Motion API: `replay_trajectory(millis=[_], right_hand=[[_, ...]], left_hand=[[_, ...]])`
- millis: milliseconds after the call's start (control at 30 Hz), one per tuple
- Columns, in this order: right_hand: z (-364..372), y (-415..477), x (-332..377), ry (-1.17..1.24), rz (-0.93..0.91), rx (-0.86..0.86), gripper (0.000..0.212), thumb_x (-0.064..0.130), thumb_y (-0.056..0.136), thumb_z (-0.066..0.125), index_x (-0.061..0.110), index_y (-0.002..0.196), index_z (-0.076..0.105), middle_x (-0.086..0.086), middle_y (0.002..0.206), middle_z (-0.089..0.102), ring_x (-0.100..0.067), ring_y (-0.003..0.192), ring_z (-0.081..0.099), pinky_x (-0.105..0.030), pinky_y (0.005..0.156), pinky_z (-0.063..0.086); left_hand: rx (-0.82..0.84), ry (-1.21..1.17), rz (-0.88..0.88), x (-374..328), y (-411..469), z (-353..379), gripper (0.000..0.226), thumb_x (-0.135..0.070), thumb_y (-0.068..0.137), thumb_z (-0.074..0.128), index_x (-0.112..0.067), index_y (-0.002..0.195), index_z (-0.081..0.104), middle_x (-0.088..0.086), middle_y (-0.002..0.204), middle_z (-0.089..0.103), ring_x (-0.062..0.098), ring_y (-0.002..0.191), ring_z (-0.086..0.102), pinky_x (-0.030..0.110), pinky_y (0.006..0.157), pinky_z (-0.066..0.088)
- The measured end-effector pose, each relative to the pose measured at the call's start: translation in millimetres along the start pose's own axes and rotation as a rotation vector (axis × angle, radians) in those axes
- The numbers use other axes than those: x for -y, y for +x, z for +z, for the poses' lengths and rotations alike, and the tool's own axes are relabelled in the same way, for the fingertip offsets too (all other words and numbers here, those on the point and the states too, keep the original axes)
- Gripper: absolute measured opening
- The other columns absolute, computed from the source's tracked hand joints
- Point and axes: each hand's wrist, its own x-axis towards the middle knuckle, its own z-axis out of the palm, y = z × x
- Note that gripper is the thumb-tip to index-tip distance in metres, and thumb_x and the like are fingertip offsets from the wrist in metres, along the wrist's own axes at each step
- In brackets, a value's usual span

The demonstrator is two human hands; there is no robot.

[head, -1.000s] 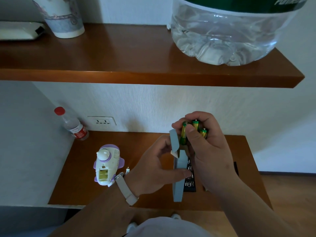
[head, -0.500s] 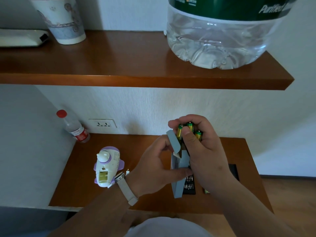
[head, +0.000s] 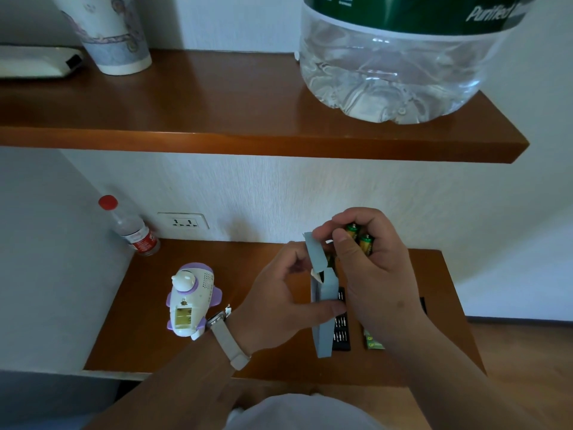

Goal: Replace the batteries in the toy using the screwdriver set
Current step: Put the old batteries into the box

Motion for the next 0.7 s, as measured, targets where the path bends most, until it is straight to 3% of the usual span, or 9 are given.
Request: replay_trajectory(millis=[133, 300, 467, 567, 700], right_hand=[[-2, 0, 2, 0.004, 0.003, 0.027, 0.021, 0.004, 0.099, 0.048, 0.021, 0.099, 0.061, 0.01, 0.093, 0.07, -0.01, 0.094, 0.067, -0.02, 0.077, 0.055], [0, 5, 5, 0.258, 0.122, -0.063, 0.018, 0.01, 0.102, 0.043, 0.019, 0.1, 0.058, 0.0, 0.1, 0.074, -0.018, 0.1, 0.069, -0.032, 0.088, 0.054], [5, 11, 6, 0.12, 0.076, -0.029, 0.01, 0.015, 0.101, 0.043, 0.018, 0.1, 0.052, 0.015, 0.103, 0.073, -0.002, 0.102, 0.065, -0.01, 0.079, 0.048], [4, 9, 1, 0.103, 0.065, 0.017, 0.011, 0.01, 0.101, 0.043, 0.015, 0.099, 0.052, 0.013, 0.106, 0.073, -0.003, 0.103, 0.065, -0.011, 0.078, 0.049], [-3, 9, -1, 0.168, 0.081, 0.059, 0.019, 0.006, 0.101, 0.042, 0.015, 0.099, 0.059, 0.006, 0.108, 0.073, -0.01, 0.108, 0.066, -0.021, 0.086, 0.053]], left_hand=[[-0.008, -0.009, 0.012, 2, 1, -2, 0.052, -0.029, 0.071, 0.083, -0.02, 0.115, 0.057, -0.01, 0.109, 0.064, 0.02, 0.106, 0.062, 0.035, 0.093, 0.051], [0.006, -0.053, -0.017, 5, 0, -4, 0.052, -0.027, 0.07, 0.083, -0.003, 0.106, 0.055, -0.013, 0.102, 0.063, 0.014, 0.094, 0.061, 0.03, 0.086, 0.048], [0.04, -0.026, -0.007, 2, -1, -5, 0.051, -0.029, 0.069, 0.085, -0.013, 0.109, 0.057, -0.005, 0.106, 0.064, 0.023, 0.1, 0.062, 0.041, 0.09, 0.051], [0.02, -0.034, -0.016, 2, -2, -5, 0.055, -0.03, 0.068, 0.085, -0.007, 0.109, 0.056, -0.003, 0.105, 0.064, 0.023, 0.099, 0.062, 0.043, 0.09, 0.051], [-0.001, -0.083, -0.061, 2, -2, -11, 0.053, -0.025, 0.068, 0.084, -0.004, 0.104, 0.053, -0.007, 0.102, 0.065, 0.017, 0.093, 0.061, 0.037, 0.084, 0.05]])
